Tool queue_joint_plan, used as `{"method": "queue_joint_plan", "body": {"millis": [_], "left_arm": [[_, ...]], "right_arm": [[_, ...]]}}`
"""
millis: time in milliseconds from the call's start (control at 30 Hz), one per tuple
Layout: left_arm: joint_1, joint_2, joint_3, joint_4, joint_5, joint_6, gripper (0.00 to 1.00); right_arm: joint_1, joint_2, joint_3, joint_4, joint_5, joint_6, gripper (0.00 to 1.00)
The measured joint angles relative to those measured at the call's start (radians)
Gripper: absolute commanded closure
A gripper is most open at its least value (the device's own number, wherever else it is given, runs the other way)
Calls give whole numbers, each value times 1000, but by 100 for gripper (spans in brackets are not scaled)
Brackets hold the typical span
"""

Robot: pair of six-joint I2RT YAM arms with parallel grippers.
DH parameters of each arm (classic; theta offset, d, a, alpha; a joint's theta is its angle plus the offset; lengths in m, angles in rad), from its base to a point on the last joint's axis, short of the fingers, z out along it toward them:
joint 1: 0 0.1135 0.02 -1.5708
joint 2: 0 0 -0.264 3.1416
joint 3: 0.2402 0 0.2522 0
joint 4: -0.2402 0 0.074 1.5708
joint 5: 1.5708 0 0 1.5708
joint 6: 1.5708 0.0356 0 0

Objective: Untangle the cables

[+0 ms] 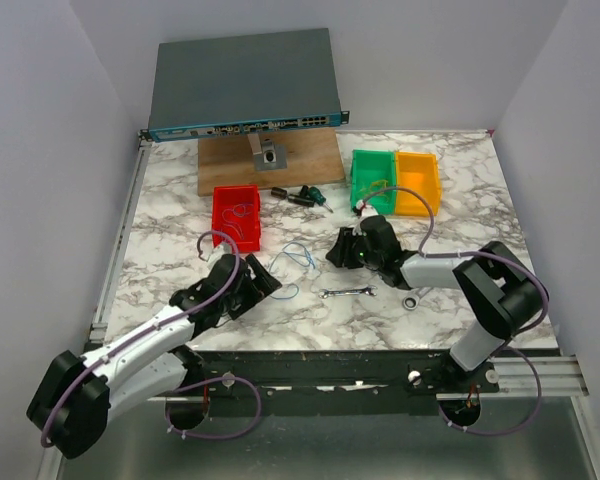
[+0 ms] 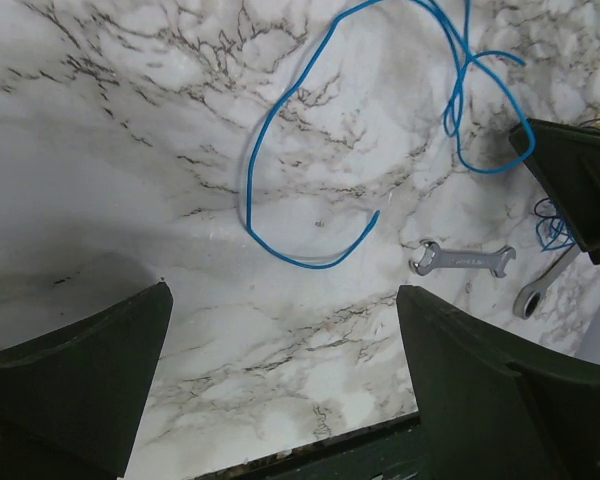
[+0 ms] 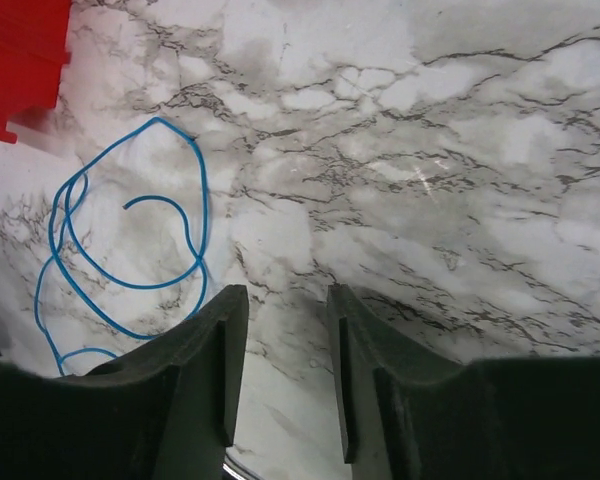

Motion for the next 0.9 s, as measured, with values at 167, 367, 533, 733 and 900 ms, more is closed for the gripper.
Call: {"method": "queue_joint_plan", "body": {"millis": [167,367,533,733,900], "left_arm": [[-50,110,-5,85,-4,-60,2],[-72,218,15,212,-5,-97,1],[-74,265,29,262,-19,-113,1],[-73,341,89,263,-47,-113,1],[-68,407,151,257,-52,-112,1]], "right_arm": [[43,37,30,-3,0,-10,85],[84,113,98,-16,0,-24,96],[91,156,140,-17,-18,-26,97],[98,171,152,-13,-60,-27,99],[108,180,159,-13,-92,-33,99]]}}
